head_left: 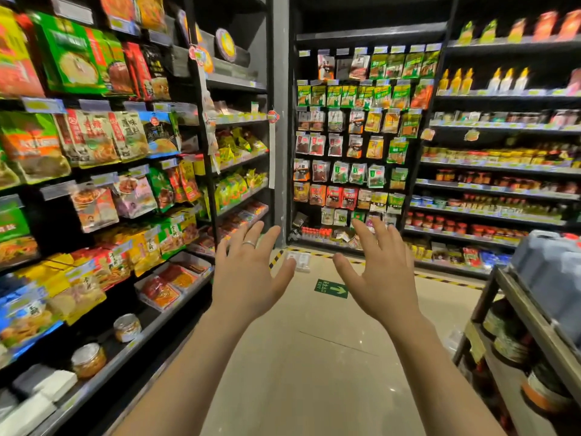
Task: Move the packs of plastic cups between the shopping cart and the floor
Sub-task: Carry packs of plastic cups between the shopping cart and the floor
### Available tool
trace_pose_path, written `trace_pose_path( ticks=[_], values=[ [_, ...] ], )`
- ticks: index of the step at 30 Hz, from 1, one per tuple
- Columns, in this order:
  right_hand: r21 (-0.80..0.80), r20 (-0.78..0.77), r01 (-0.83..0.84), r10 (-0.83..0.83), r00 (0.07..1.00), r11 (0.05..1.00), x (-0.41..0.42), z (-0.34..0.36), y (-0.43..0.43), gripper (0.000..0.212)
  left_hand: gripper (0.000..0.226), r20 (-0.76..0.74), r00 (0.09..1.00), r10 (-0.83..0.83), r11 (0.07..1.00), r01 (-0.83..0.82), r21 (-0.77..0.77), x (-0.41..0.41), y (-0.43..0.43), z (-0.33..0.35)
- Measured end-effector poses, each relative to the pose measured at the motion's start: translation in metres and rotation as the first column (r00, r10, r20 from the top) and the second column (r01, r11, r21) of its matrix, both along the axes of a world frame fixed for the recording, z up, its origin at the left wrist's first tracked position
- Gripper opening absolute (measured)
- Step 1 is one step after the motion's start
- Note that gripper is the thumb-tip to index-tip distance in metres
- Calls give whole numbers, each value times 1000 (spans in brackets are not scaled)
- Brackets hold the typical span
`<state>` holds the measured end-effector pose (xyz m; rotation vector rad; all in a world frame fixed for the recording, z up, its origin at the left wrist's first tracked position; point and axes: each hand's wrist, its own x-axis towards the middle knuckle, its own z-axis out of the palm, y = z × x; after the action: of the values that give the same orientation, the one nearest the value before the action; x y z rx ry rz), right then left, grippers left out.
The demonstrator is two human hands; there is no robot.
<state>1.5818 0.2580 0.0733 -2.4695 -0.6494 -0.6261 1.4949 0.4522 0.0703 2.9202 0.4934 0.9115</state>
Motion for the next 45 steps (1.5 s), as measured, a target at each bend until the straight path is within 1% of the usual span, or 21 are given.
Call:
trace_pose_path(
  ticks=[4, 10, 14, 18, 22, 26, 28, 32, 39, 42, 45],
  values=[
    [-22, 0, 13, -13, 1000, 1000, 52, -3, 20, 68, 77, -8, 1000, 10, 1000, -11, -16, 54, 24, -6],
    [-66, -9, 19, -19, 1000, 998, 134, -12, 64, 68, 73, -4, 1000, -10, 1000, 10, -15, 145, 75, -18],
    [-75, 5, 42, -42, 999, 996, 204, -15, 106, 68, 72, -15, 999, -33, 999, 32, -33, 220, 121, -26],
    [-132, -5, 79, -81, 997, 988, 285, -13, 160, 67, 73, -13, 998, -64, 997, 64, -41, 302, 181, -23],
    [-135, -5, 100, -102, 995, 986, 356, -8, 218, 75, 71, -17, 995, -97, 993, 95, -70, 375, 239, -15],
    [-123, -23, 101, -105, 994, 987, 411, -11, 260, 83, 70, -18, 994, -108, 992, 106, -60, 435, 286, -15],
    [-124, -29, 110, -114, 993, 986, 435, -12, 276, 84, 71, -22, 994, -108, 992, 107, -64, 461, 305, -16],
    [-116, -37, 111, -116, 993, 987, 484, -19, 306, 85, 68, -37, 993, -109, 992, 107, -66, 510, 333, -22],
    [-119, -64, 92, -100, 993, 989, 590, -36, 345, 74, 72, -64, 992, -109, 993, 105, -61, 608, 365, -33],
    [-100, -69, 79, -87, 994, 992, 648, -45, 358, 68, 72, -81, 991, -109, 993, 104, -55, 662, 378, -38],
    [-80, -74, 62, -68, 995, 995, 715, -53, 372, 68, 72, -106, 990, -93, 996, 91, -20, 725, 389, -41]
  ],
)
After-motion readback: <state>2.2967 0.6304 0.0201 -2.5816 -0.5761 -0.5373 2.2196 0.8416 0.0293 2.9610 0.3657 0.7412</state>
